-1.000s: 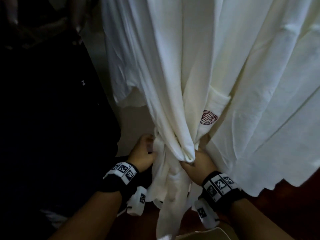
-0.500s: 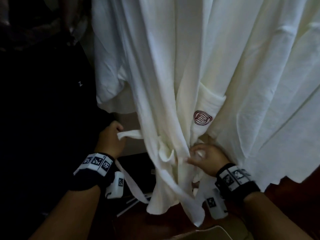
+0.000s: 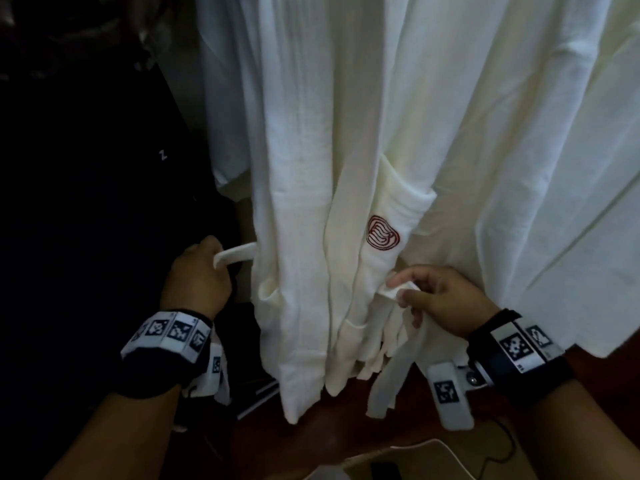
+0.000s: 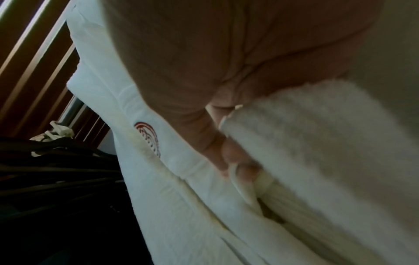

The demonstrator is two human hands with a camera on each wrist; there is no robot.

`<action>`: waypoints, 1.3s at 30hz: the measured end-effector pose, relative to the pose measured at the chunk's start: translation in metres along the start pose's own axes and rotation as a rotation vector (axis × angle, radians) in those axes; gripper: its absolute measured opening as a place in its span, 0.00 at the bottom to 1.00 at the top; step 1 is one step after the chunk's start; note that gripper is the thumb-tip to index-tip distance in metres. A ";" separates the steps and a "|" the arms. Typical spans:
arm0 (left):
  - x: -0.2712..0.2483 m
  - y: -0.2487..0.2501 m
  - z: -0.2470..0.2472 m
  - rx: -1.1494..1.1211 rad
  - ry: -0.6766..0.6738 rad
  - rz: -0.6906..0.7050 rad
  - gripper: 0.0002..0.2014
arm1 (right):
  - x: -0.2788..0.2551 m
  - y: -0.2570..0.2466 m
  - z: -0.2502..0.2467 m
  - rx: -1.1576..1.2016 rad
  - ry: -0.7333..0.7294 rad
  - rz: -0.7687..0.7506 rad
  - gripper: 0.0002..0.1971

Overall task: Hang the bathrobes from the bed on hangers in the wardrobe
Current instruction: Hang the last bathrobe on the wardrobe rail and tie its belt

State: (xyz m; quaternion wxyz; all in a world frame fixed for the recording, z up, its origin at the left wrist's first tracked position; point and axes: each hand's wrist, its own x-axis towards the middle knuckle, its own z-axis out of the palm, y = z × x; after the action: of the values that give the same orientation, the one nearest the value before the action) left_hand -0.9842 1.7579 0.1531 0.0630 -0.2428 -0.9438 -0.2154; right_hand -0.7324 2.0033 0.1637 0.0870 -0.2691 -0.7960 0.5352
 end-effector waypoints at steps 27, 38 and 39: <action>-0.045 0.036 0.044 -0.232 -0.475 0.540 0.19 | -0.014 0.003 0.073 -0.405 -0.168 -0.561 0.05; -0.075 0.038 0.060 -0.946 -0.848 0.234 0.12 | -0.005 0.002 0.069 -0.650 -0.130 -0.467 0.11; -0.078 0.037 0.060 -0.997 -0.864 0.191 0.11 | -0.005 0.006 0.071 -0.627 -0.098 -0.432 0.12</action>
State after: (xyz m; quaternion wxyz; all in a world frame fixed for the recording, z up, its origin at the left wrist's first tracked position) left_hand -0.8992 1.7794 0.0960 -0.4220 -0.3900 -0.6456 -0.5030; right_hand -0.7568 1.9450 0.1296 0.0732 -0.0827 -0.9626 0.2475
